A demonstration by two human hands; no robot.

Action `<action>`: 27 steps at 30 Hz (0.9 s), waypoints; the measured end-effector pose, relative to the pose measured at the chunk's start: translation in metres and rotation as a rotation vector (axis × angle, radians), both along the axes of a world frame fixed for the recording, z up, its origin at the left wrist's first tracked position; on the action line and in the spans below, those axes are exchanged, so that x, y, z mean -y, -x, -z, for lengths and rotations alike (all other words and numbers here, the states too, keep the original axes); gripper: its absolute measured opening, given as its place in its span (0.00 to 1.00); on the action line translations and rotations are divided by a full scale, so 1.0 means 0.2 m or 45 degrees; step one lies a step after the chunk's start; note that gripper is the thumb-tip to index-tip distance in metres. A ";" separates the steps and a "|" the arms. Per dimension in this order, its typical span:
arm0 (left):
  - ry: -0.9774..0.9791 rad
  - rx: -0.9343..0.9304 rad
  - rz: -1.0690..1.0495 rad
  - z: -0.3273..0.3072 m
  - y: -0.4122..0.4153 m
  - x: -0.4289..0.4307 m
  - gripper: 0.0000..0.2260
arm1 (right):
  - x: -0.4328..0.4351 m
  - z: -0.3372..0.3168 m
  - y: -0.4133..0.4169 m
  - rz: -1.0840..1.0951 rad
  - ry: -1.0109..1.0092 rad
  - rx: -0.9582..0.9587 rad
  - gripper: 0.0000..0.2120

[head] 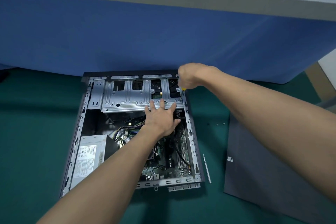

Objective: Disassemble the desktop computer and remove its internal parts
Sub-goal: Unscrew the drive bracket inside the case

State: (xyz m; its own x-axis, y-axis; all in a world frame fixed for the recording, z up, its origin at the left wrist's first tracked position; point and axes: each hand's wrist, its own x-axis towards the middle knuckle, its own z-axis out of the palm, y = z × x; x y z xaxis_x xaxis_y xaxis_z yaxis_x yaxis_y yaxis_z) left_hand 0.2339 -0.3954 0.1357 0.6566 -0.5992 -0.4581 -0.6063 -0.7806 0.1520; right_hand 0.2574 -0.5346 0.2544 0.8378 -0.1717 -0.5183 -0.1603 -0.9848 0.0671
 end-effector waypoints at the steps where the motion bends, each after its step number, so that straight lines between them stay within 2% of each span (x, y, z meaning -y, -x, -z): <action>1: 0.002 -0.007 -0.001 0.00 0.00 0.00 0.31 | -0.01 0.00 0.00 -0.044 0.002 0.011 0.09; 5: 0.001 -0.022 -0.005 -0.01 0.00 0.00 0.31 | -0.02 -0.02 -0.02 -0.201 0.047 0.019 0.10; 11: -0.029 -0.057 0.001 -0.02 -0.02 0.01 0.31 | 0.01 -0.02 -0.02 -0.199 -0.065 0.031 0.06; 14: -0.043 -0.072 0.000 -0.03 -0.02 0.02 0.31 | 0.04 0.01 0.00 -0.079 -0.018 0.053 0.20; 18: -0.047 -0.091 -0.007 -0.04 -0.02 0.02 0.31 | 0.03 0.06 0.02 -0.007 0.058 0.191 0.11; 27: -0.043 -0.093 -0.012 -0.05 -0.02 0.02 0.31 | 0.09 0.01 0.04 -0.173 -0.159 0.152 0.07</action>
State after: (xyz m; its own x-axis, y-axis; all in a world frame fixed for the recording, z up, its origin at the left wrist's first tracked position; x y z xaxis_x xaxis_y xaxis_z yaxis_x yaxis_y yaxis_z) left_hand 0.2373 -0.3993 0.1450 0.6265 -0.5762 -0.5248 -0.5868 -0.7919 0.1689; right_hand 0.2488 -0.5525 0.2530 0.9057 0.0060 -0.4239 -0.0254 -0.9973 -0.0683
